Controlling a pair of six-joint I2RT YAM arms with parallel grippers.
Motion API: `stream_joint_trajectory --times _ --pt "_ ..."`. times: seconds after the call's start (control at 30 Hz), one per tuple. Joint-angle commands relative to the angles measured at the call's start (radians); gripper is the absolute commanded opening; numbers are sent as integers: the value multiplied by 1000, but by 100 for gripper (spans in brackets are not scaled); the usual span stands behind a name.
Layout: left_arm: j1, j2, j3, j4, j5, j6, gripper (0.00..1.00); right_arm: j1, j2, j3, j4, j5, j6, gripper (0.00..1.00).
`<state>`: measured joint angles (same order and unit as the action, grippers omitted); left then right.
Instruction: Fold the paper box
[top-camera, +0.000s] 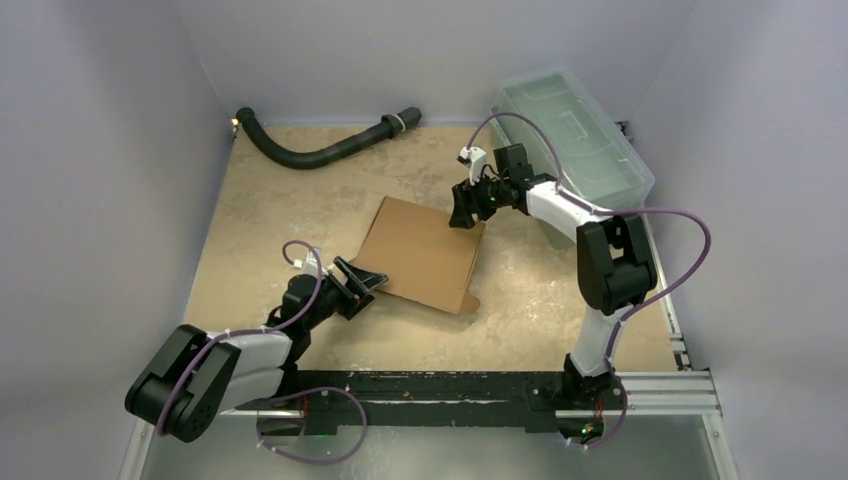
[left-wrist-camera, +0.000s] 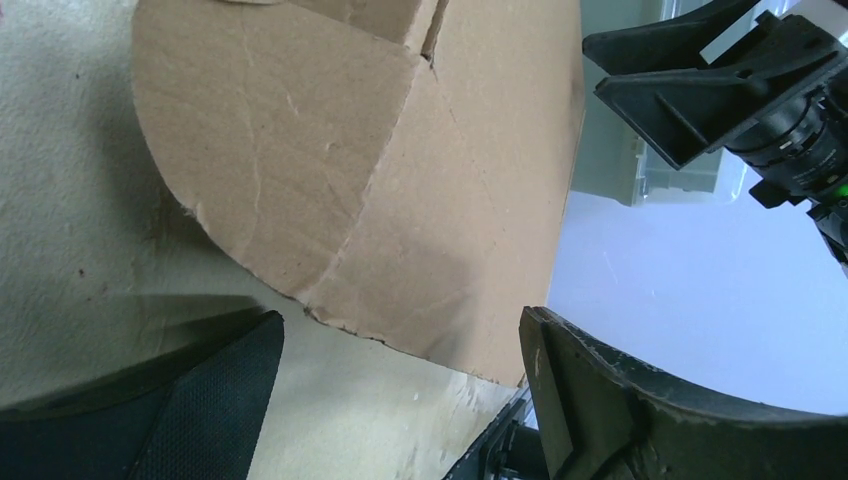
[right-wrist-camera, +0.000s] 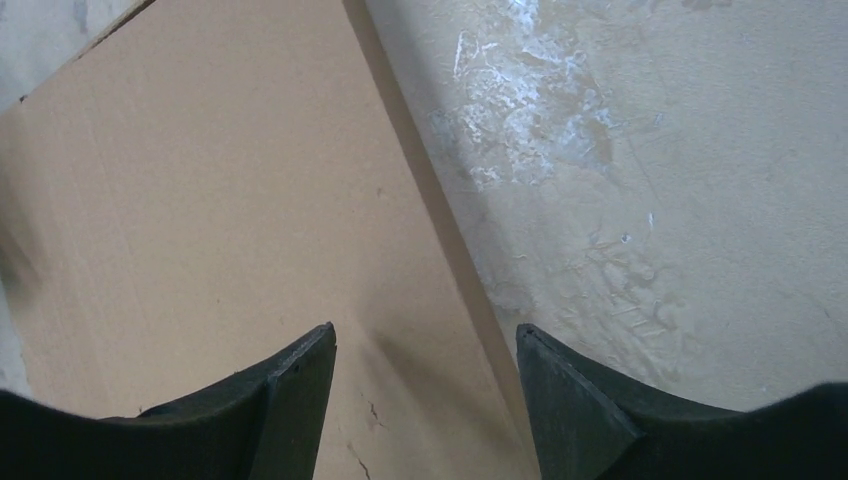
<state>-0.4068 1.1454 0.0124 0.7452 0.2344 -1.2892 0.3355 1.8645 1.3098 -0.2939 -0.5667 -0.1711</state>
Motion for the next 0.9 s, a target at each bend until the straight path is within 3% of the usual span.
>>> stream_joint_trajectory --times 0.0,0.47,0.63,0.87 --pt "-9 30 -12 135 -20 -17 87 1 8 -15 50 46 45 66" --pt "-20 164 22 218 -18 3 89 -40 42 -70 56 43 112 16" --pt "-23 207 69 203 -19 40 89 -43 4 -120 84 37 157 11" --pt "-21 293 119 189 -45 44 88 -44 -15 -122 57 1 130 14"
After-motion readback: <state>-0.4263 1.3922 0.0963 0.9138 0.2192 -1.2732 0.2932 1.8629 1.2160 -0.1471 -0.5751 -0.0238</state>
